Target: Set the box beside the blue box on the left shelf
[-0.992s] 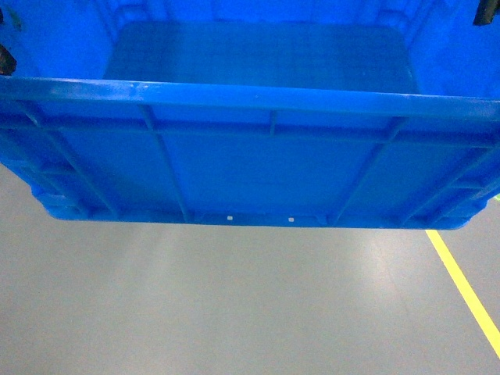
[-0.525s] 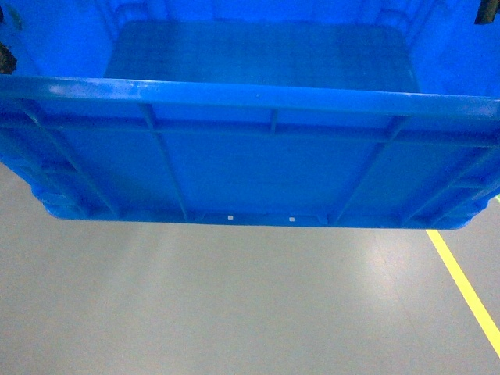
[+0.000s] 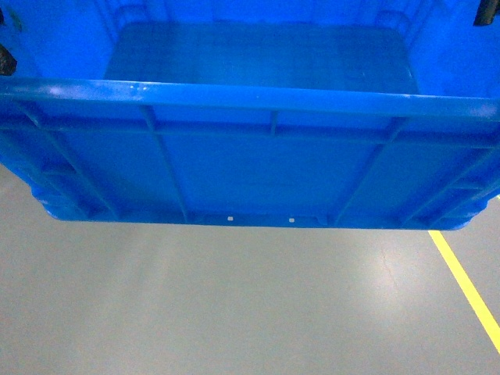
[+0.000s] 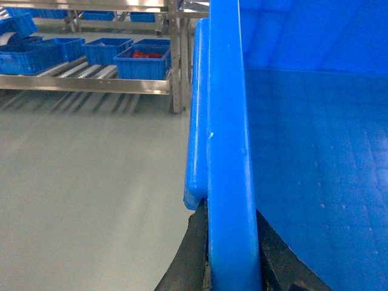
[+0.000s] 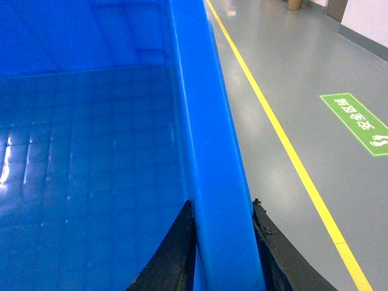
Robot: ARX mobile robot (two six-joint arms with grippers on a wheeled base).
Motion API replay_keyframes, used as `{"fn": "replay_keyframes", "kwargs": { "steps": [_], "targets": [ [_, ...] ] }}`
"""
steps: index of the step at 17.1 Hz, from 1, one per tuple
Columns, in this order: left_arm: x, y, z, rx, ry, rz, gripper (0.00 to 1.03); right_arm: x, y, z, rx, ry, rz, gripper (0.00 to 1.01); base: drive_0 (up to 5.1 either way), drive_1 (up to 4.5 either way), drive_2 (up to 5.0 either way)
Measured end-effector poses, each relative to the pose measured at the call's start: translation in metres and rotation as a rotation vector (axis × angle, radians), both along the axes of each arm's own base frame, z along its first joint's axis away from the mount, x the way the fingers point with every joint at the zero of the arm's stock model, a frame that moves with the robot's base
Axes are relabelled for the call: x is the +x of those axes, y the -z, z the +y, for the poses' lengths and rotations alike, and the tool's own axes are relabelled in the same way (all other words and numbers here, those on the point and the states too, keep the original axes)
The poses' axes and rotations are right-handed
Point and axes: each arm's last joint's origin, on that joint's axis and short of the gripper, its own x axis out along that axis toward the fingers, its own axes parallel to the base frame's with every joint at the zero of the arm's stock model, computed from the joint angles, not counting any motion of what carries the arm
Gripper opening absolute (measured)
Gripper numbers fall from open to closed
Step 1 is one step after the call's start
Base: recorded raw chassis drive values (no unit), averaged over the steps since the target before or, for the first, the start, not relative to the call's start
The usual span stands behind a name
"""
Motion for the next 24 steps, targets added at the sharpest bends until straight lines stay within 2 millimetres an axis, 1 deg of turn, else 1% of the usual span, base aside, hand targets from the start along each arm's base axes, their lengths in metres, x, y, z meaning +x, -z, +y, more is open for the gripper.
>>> {"fn": "replay_keyframes", "kwargs": {
  "steps": [24],
  "targets": [
    [0.0001, -0.0002, -0.0001, 0.0, 0.001, -0.003, 0.08, 0.0, -0.0003, 0.0, 0.0, 0.001, -0.003, 0.18, 0.0, 4.08, -4.1]
  ]
}}
